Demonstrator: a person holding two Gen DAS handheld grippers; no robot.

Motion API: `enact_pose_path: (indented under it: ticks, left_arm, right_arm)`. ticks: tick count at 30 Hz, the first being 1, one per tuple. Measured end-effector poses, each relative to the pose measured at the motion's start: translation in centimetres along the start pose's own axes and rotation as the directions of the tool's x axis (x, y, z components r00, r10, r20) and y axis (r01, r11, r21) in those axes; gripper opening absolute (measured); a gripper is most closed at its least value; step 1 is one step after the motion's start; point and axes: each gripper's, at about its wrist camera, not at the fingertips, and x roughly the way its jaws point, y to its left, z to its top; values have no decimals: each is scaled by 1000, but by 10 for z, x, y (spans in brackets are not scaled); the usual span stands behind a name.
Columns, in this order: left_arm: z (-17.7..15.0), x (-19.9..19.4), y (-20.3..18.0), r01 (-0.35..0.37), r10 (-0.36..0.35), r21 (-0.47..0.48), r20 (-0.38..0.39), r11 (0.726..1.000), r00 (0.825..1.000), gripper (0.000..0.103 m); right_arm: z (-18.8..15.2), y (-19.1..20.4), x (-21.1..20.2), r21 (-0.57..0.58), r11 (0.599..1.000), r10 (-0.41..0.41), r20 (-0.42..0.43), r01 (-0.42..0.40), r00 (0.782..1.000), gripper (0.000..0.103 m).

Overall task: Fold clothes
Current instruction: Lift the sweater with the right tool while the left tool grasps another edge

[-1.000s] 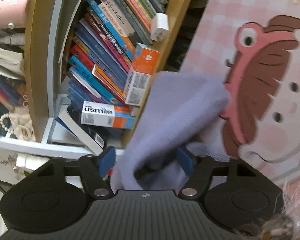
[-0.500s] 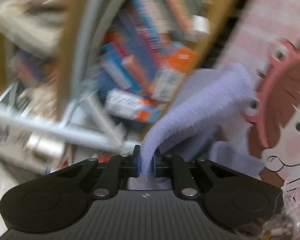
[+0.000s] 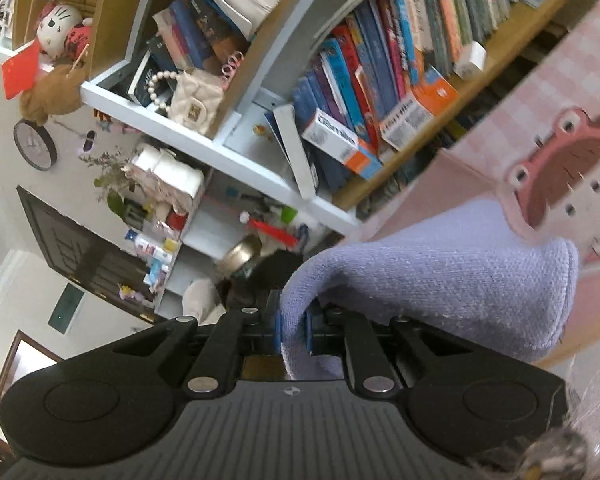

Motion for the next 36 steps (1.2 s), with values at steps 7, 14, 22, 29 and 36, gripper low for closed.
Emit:
enact_pose_path:
  ticks: [7, 14, 22, 29, 36]
  left_arm:
    - [-6, -7, -11, 51, -51, -15, -9, 999, 999, 102]
    - [-6, -15, -20, 74, -74, -2, 6, 997, 997, 101]
    - [-7, -21, -28, 123, -123, 12, 5, 992, 992, 87]
    - [-7, -8, -31, 79, -78, 27, -29, 996, 996, 85]
    - [-10, 4, -24, 28, -28, -1, -54, 1000, 998, 48]
  right_arm:
    - [-9, -12, -20, 22, 999, -34, 9, 34, 999, 10]
    - [-5, -29, -22, 74, 994, -81, -7, 81, 997, 10]
    - [-3, -46, -22, 133, 986, -98, -36, 102, 995, 11]
    - [-8, -31, -14, 84, 992, -88, -91, 96, 992, 11]
    - [-14, -37, -16, 118, 988, -91, -95, 102, 991, 11]
